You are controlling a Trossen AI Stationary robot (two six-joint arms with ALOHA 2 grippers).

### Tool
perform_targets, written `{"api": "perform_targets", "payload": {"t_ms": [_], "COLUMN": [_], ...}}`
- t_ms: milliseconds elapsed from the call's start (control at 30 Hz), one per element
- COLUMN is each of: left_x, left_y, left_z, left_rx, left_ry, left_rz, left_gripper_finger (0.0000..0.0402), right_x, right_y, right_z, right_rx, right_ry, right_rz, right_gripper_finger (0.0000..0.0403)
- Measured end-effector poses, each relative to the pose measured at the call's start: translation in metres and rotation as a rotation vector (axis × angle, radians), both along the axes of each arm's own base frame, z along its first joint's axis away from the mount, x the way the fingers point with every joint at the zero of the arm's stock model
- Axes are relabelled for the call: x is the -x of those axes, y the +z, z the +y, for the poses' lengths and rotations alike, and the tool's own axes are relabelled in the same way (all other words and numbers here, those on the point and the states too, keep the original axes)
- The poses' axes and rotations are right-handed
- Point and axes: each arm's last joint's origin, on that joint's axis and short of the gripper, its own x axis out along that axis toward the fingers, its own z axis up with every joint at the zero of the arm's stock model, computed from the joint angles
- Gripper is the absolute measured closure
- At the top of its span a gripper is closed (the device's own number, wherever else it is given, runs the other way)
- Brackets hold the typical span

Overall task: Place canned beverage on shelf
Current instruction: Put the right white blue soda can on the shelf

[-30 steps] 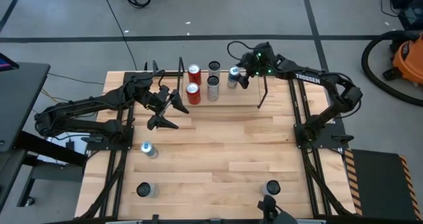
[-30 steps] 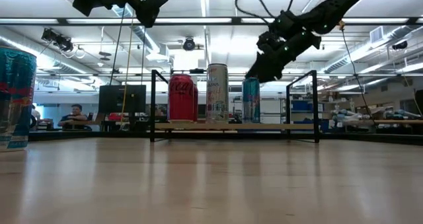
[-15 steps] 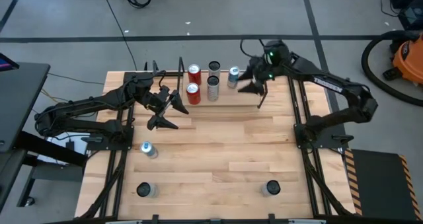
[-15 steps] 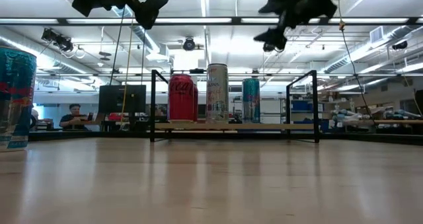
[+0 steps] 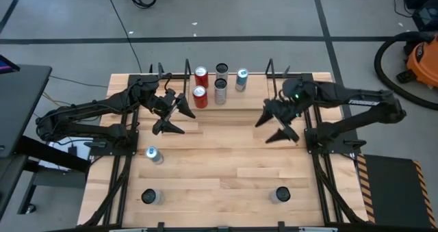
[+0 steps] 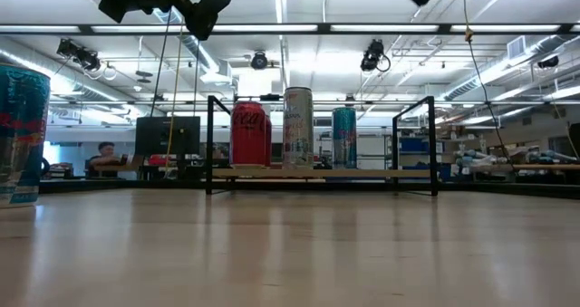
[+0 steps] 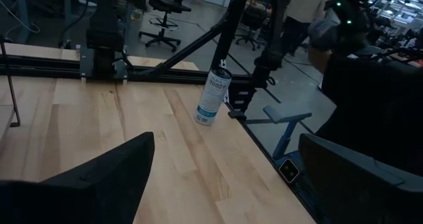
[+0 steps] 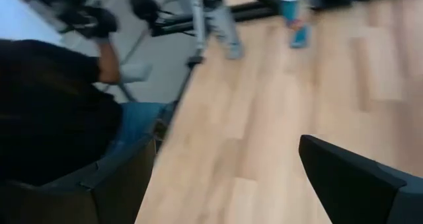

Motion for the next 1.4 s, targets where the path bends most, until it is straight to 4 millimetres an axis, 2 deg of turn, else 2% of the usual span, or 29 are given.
{"api": "perform_targets", "payload": {"t_ms": [133, 300, 400, 567, 767, 1000, 1167, 1400], "left_x": [0.000, 0.000, 0.000, 0.000, 0.000, 0.000, 0.000, 0.000], "left_y": [0.000, 0.000, 0.000, 0.000, 0.001, 0.001, 0.001, 0.001], "left_z": [0.000, 0.000, 0.000, 0.000, 0.000, 0.000, 0.000, 0.000], "left_rx": [0.009, 0.044, 0.051, 0.054, 0.051, 0.046, 0.044, 0.044], "left_ry": [0.002, 0.009, 0.010, 0.010, 0.009, 0.009, 0.008, 0.008], "left_rz": [0.005, 0.022, 0.026, 0.028, 0.021, 0.016, 0.015, 0.015], "left_gripper_finger": [0.0026, 0.0026, 0.0026, 0.0026, 0.0026, 0.0026, 0.0026, 0.0026], "right_x": [-0.004, -0.015, -0.017, -0.006, 0.014, 0.042, 0.047, 0.044], "right_y": [0.007, 0.019, 0.016, 0.001, -0.012, -0.030, -0.049, -0.079], "right_z": [0.021, 0.036, 0.047, 0.081, 0.118, 0.145, 0.172, 0.205], "right_rx": [-0.041, -0.102, -0.193, -0.165, -0.057, 0.052, 0.073, 0.120], "right_ry": [0.083, 0.125, 0.131, 0.189, 0.084, -0.100, -0.143, -0.136], "right_rz": [-0.059, -0.187, -0.112, 0.062, 0.202, 0.374, 0.492, 0.624], "right_gripper_finger": [0.0021, 0.0021, 0.0021, 0.0021, 0.0021, 0.0021, 0.0021, 0.0021]}}
